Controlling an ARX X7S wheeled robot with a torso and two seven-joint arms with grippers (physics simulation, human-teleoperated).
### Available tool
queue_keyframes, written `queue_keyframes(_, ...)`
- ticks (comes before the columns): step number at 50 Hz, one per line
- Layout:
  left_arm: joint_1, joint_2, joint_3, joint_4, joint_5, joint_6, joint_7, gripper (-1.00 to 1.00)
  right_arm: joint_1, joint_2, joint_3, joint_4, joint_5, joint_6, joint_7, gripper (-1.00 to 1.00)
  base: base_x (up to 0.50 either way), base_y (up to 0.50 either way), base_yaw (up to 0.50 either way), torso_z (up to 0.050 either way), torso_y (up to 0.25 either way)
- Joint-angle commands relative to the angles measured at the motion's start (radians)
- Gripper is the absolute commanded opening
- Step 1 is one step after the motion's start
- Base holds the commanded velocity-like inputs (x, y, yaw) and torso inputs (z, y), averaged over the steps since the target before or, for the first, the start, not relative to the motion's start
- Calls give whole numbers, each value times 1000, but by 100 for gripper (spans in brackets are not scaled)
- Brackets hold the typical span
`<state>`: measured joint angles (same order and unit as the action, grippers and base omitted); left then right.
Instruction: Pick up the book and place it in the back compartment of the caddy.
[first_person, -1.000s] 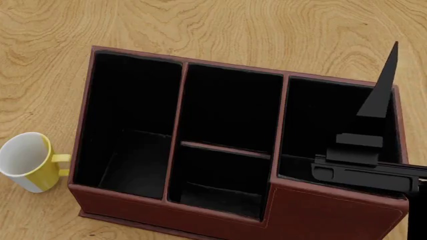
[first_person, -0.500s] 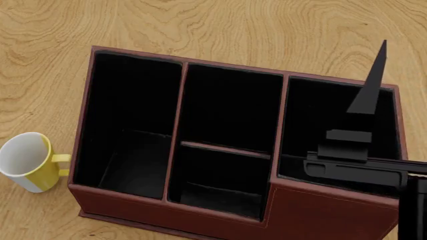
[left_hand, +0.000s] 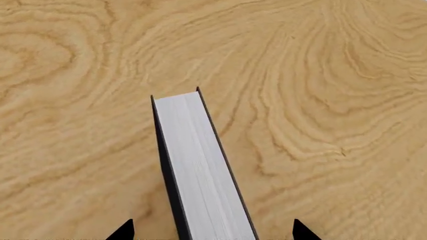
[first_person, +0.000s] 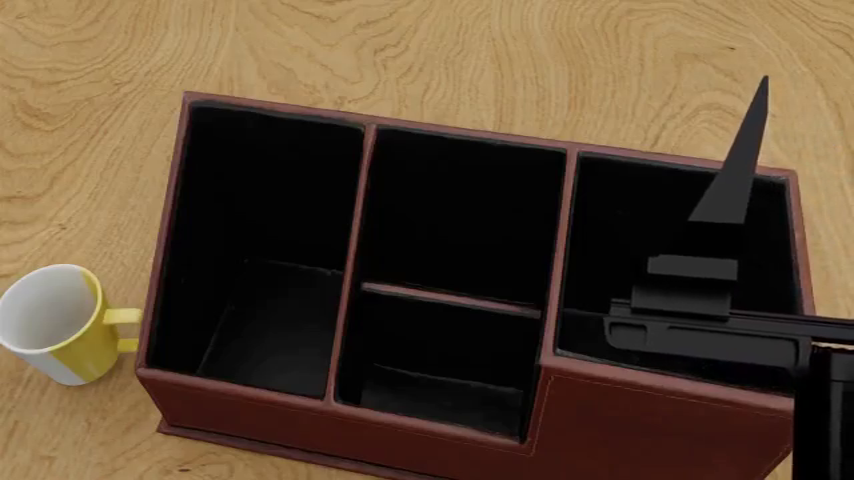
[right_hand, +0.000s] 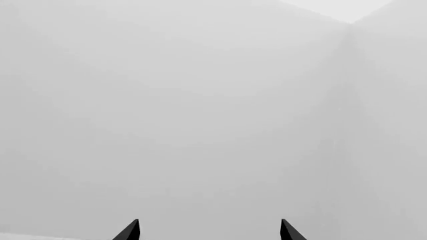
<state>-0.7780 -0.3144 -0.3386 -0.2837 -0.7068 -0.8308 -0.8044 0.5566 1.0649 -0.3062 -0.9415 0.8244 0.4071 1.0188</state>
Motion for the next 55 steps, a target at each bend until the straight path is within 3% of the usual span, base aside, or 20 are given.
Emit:
queue_keyframes(1, -4, 0, 18, -65, 26, 41, 26, 100, 7, -2, -5, 3, -1, 3, -2, 100, 0, 0, 0, 0, 0)
queue_keyframes(24, -26, 0, 45, -164, 56, 100, 70, 100, -3, 3, -2, 9, -5, -8, -2, 100, 0, 0, 0, 0, 0)
queue_keyframes(25, -26, 0, 46, -164, 57, 104, 70, -100, -3, 3, -3, 10, -5, -8, -2, 100, 0, 0, 0, 0, 0)
queue_keyframes(55, 22, -18, 3, 106, -11, -9, -41, -100, -21, 17, 6, -3, -1, -22, 6, 100, 0, 0, 0, 0, 0)
